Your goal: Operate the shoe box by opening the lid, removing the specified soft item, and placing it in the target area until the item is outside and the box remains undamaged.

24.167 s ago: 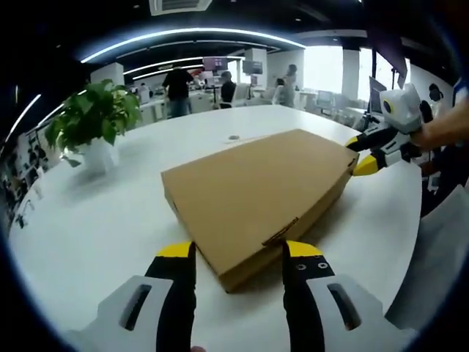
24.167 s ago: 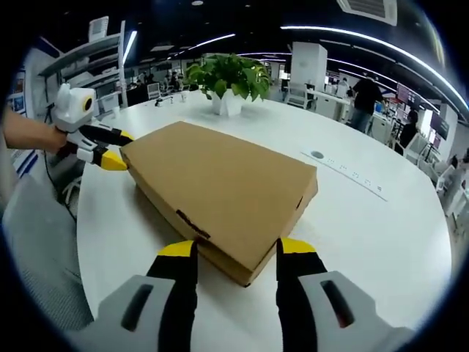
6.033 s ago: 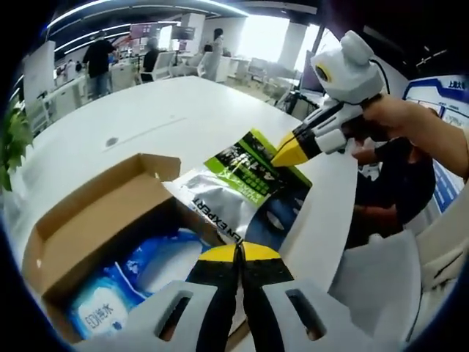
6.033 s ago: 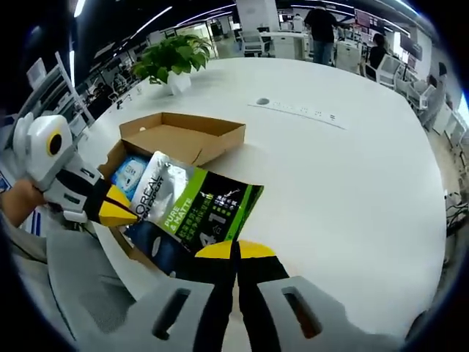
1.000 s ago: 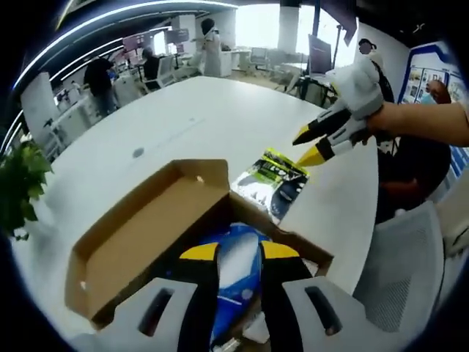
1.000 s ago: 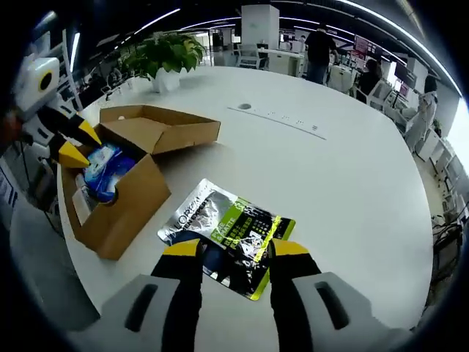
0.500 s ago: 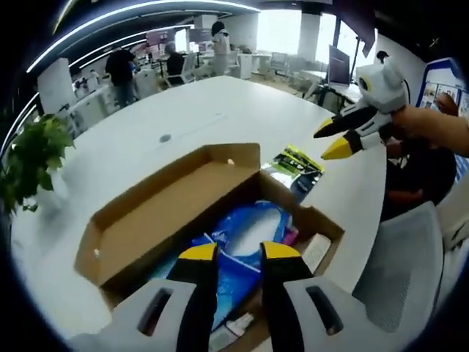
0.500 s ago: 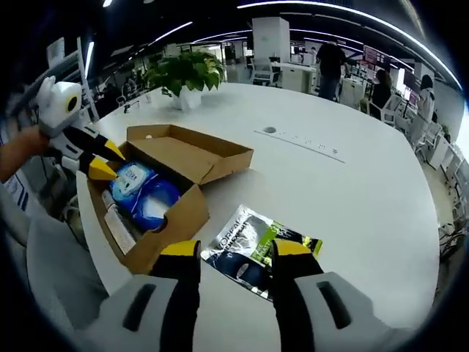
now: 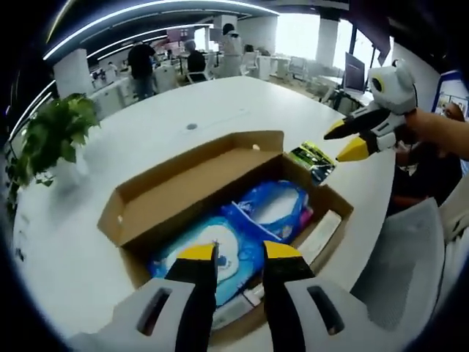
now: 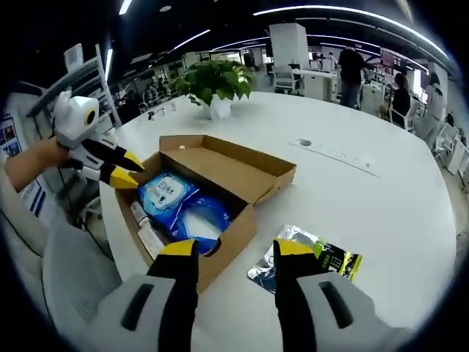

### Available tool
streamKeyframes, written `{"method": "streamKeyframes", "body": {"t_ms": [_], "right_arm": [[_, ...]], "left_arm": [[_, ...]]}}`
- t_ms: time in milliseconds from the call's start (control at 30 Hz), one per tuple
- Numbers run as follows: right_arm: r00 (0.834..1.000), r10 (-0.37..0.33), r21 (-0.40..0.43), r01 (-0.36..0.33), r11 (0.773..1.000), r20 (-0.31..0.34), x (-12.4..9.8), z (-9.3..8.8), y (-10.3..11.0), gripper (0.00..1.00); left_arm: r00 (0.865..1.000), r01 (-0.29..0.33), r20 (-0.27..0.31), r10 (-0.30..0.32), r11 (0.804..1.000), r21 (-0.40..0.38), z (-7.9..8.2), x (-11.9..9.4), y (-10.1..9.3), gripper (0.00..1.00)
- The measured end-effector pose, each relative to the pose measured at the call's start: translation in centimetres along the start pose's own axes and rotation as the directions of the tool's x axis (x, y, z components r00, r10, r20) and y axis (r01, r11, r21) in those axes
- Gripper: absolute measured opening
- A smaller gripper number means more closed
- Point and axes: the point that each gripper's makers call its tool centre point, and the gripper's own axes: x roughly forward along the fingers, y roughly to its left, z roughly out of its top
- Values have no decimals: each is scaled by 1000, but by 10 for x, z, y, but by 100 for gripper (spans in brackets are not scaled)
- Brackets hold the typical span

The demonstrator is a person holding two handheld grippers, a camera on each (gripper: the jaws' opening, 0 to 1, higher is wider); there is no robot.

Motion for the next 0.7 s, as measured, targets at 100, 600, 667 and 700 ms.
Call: {"method": "streamKeyframes", "body": {"t_ms": [100,600,667,700], "right_arm": [[1000,13,-2,-13,1000,6,4,2,6,37],[998,64,5,-64,998,28,30,8,33,34],[997,71,-2,-71,998,33,33,9,38,34],[997,74,-3,-74,997,35,35,9,41,34]], "left_arm": [[1000,-24,4,24,999,-23,-6,-6,9,21],[993,-122,-10,122,987,-105,-37,-32,47,22],[990,-143,-24,141,984,-104,-46,-34,53,22],[989,-146,-26,144,983,-106,-47,-34,54,22]]}}
